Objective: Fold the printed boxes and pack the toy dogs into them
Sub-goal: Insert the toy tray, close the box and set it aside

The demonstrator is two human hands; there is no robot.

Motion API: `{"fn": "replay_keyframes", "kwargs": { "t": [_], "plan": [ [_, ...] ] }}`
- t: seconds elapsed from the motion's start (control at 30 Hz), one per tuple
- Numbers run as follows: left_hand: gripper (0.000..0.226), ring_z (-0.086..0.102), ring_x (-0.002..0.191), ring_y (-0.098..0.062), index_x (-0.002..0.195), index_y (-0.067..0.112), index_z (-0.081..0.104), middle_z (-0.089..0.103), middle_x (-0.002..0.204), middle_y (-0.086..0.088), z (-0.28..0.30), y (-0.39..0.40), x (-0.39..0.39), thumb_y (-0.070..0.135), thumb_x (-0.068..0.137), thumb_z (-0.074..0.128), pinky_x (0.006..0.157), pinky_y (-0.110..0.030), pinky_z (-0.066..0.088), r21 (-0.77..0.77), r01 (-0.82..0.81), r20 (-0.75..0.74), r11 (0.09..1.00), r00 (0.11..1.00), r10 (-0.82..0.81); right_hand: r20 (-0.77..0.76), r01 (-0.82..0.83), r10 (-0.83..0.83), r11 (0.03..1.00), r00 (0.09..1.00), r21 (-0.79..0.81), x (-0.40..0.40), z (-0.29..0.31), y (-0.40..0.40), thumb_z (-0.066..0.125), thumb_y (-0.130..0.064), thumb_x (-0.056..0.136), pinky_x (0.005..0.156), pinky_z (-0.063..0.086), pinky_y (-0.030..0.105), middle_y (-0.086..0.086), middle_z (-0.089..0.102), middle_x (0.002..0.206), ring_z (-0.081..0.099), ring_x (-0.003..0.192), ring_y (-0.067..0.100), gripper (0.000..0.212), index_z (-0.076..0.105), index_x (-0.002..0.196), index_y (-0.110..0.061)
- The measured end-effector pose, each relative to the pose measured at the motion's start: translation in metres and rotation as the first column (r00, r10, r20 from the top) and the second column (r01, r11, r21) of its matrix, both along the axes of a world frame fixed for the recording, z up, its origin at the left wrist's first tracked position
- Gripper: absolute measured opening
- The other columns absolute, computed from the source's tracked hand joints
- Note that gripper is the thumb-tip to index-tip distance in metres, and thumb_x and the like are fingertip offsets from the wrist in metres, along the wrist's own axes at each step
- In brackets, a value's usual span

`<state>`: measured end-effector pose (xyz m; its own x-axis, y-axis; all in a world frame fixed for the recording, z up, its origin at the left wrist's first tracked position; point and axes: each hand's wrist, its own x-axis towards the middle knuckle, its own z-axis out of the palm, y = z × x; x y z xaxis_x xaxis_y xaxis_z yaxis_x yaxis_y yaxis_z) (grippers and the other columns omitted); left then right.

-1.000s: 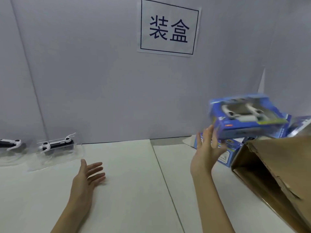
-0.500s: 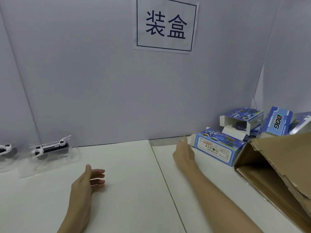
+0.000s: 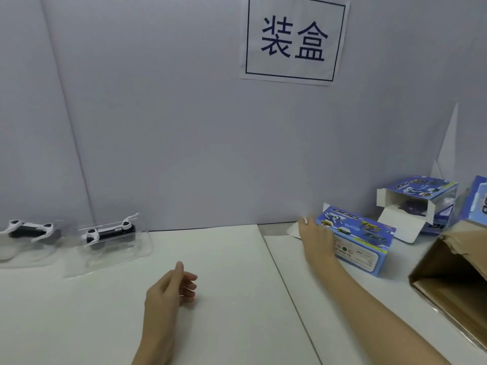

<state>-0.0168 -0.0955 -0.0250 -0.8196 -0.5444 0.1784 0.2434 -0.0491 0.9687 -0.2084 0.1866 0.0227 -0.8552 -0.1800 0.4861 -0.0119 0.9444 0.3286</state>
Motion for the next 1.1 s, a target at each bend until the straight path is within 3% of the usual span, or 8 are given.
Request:
{"fn": "replay_keyframes", "kwargs": {
  "t": [0.1, 0.2, 0.37, 0.53, 0.7, 0.9, 1.0, 1.1],
  "plan": [
    [0.038, 0.063, 0.068, -0.025, 0.072, 0.018, 0.078, 0.072, 0.077, -0.008, 0.002, 0.003, 0.004, 0.024, 0.105, 0.060, 0.070, -0.042, 0.052, -0.119, 0.019, 0.024, 0.993, 1.000, -0.016, -0.246, -0.219, 0.176, 0.962, 0.953, -0.161, 0.051, 0.009, -0.037, 0.077, -0.001, 0.081, 0.050, 0.054, 0.033, 0.002, 0.065, 0.092, 0.069, 0.069, 0.020, 0.027, 0.065, 0.100, -0.016],
    [0.031, 0.065, 0.068, -0.019, 0.082, 0.034, 0.075, 0.072, 0.083, 0.002, 0.004, 0.015, 0.008, 0.018, 0.104, 0.061, 0.064, -0.038, 0.054, -0.260, 0.004, 0.016, 0.966, 1.000, 0.000, -0.486, -0.553, 0.340, 0.726, 0.805, -0.409, 0.090, 0.011, -0.057, 0.081, 0.005, 0.077, 0.040, 0.047, 0.037, 0.004, 0.058, 0.078, 0.057, 0.055, 0.025, 0.027, 0.059, 0.079, -0.012],
    [0.035, 0.065, 0.097, -0.009, 0.118, 0.047, 0.059, 0.062, 0.111, 0.021, 0.004, 0.033, 0.013, 0.021, 0.097, 0.070, 0.066, -0.016, 0.049, -0.608, -0.038, -0.070, 0.793, 0.998, -0.006, -0.610, -0.790, 0.527, 0.230, 0.592, -0.568, 0.140, 0.010, -0.079, 0.068, 0.013, 0.090, 0.080, 0.057, 0.034, 0.000, 0.060, 0.099, 0.063, 0.092, 0.016, 0.024, 0.056, 0.086, -0.008],
    [0.116, 0.045, 0.133, 0.007, 0.159, 0.042, -0.003, 0.033, 0.151, 0.024, 0.002, 0.046, 0.013, 0.050, 0.078, 0.079, 0.094, -0.016, 0.047, -0.627, 0.151, 0.031, 0.764, 0.985, -0.169, -0.518, -0.647, 0.700, -0.105, 0.492, -0.756, 0.177, 0.020, -0.094, 0.065, -0.003, 0.097, 0.090, 0.058, 0.024, -0.012, 0.065, 0.111, 0.069, 0.107, 0.010, 0.026, 0.056, 0.109, -0.025],
    [0.134, 0.045, 0.142, -0.004, 0.159, 0.052, -0.007, 0.038, 0.151, 0.032, 0.015, 0.054, 0.014, 0.038, 0.068, 0.090, 0.108, -0.031, 0.044, -0.478, -0.001, -0.181, 0.879, 0.979, -0.097, -0.536, -0.265, 0.745, -0.466, 0.397, -0.844, 0.212, 0.037, -0.110, 0.062, -0.014, 0.100, 0.098, 0.057, 0.032, 0.003, 0.073, 0.121, 0.071, 0.116, 0.026, 0.028, 0.050, 0.125, -0.024],
    [0.112, 0.070, 0.115, -0.010, 0.158, 0.048, 0.016, 0.066, 0.125, 0.015, 0.019, 0.048, 0.016, 0.016, 0.078, 0.088, 0.085, -0.020, 0.057, -0.321, -0.063, -0.305, 0.945, 0.952, -0.040, -0.461, 0.140, 0.863, -0.493, 0.209, -0.859, 0.222, 0.055, -0.105, 0.061, -0.016, 0.100, 0.106, 0.053, 0.044, 0.014, 0.067, 0.135, 0.066, 0.124, 0.034, 0.042, 0.049, 0.140, -0.014],
    [0.112, 0.069, 0.115, -0.011, 0.153, 0.062, 0.018, 0.066, 0.125, 0.014, 0.031, 0.046, 0.019, 0.040, 0.072, 0.091, 0.090, -0.033, 0.060, -0.138, -0.026, -0.289, 0.990, 0.957, -0.015, -0.562, -0.106, 0.749, -0.564, 0.351, -0.819, 0.217, 0.058, -0.100, 0.057, -0.015, 0.104, 0.076, 0.064, 0.039, 0.009, 0.073, 0.122, 0.076, 0.096, 0.035, 0.032, 0.053, 0.135, -0.014],
    [0.101, 0.072, 0.111, -0.014, 0.146, 0.070, 0.024, 0.069, 0.131, 0.003, 0.041, 0.040, 0.024, 0.056, 0.069, 0.087, 0.079, -0.026, 0.061, -0.003, 0.000, -0.292, 1.000, 0.956, -0.001, -0.642, -0.567, 0.511, -0.320, 0.571, -0.759, 0.203, 0.056, -0.089, 0.062, -0.020, 0.101, 0.067, 0.061, 0.028, -0.010, 0.072, 0.105, 0.074, 0.089, 0.022, 0.020, 0.057, 0.119, -0.030]
  ]
}}
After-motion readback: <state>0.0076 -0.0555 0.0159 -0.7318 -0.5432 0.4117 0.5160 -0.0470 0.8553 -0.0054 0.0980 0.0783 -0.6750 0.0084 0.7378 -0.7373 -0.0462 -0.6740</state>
